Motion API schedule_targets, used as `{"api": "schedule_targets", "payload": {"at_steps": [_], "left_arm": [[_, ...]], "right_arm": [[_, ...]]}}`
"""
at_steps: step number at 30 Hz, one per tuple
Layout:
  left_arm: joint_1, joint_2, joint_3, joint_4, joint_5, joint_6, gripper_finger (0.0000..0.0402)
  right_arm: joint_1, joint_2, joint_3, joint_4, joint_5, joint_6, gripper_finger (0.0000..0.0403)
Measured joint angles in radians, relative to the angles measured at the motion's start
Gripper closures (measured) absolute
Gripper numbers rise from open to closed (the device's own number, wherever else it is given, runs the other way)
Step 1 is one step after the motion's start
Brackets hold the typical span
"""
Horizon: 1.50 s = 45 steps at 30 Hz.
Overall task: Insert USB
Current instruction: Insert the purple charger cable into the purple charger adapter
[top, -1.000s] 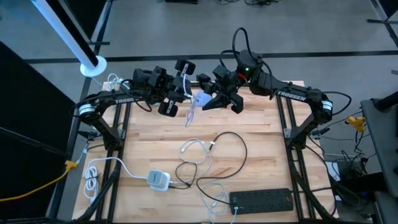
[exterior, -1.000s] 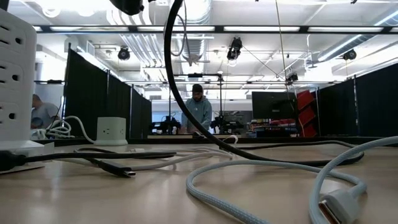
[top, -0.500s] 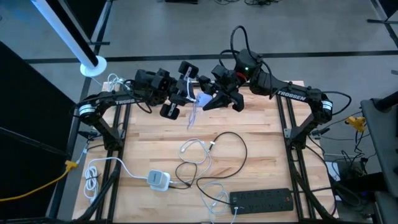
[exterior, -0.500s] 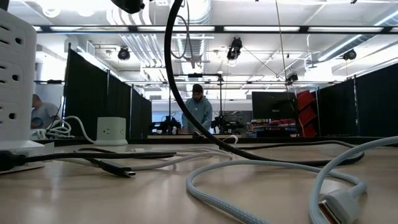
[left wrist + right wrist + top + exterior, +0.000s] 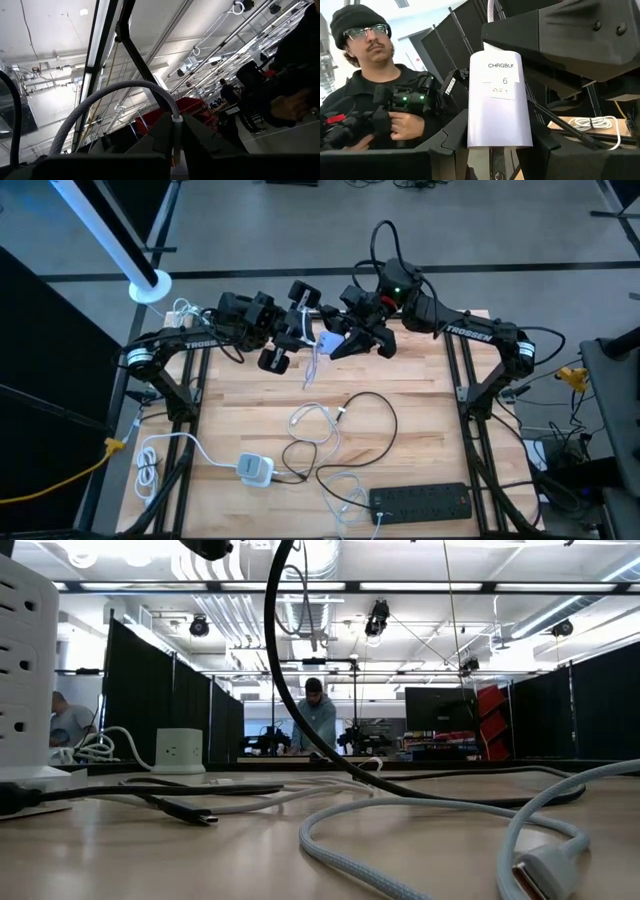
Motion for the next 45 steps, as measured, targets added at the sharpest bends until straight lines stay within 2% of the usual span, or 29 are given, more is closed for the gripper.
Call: {"api": "schedule_targets", "payload": {"at_steps": [4, 8, 13, 17, 23, 33, 45], "left_arm": [[0.017, -0.005, 0.000, 0.003, 0.005, -0.061, 0.0384], [0.032, -0.012, 0.000, 0.051, -0.060, -0.156, 0.0384], [0.045, -0.018, 0.000, 0.101, -0.227, -0.330, 0.0384], [0.063, -0.019, 0.000, 0.112, -0.340, -0.444, 0.0384], [0.097, -0.018, -0.003, 0.116, -0.365, -0.429, 0.0384], [0.111, 0.030, -0.011, 0.105, -0.383, -0.333, 0.0384], [0.130, 0.034, -0.011, 0.123, -0.392, -0.321, 0.0384]], "right_arm": [[-0.006, -0.024, 0.000, -0.001, 0.063, -0.003, 0.0288], [-0.012, -0.043, 0.000, -0.036, 0.176, -0.071, 0.0288], [-0.008, -0.052, 0.000, -0.130, 0.376, -0.279, 0.0288], [-0.003, -0.053, 0.000, -0.134, 0.521, -0.429, 0.0288], [-0.003, -0.053, 0.000, -0.098, 0.576, -0.555, 0.0288], [-0.003, -0.053, -0.001, -0.054, 0.582, -0.570, 0.0288], [-0.003, -0.065, -0.002, -0.024, 0.738, -0.623, 0.0288]]}}
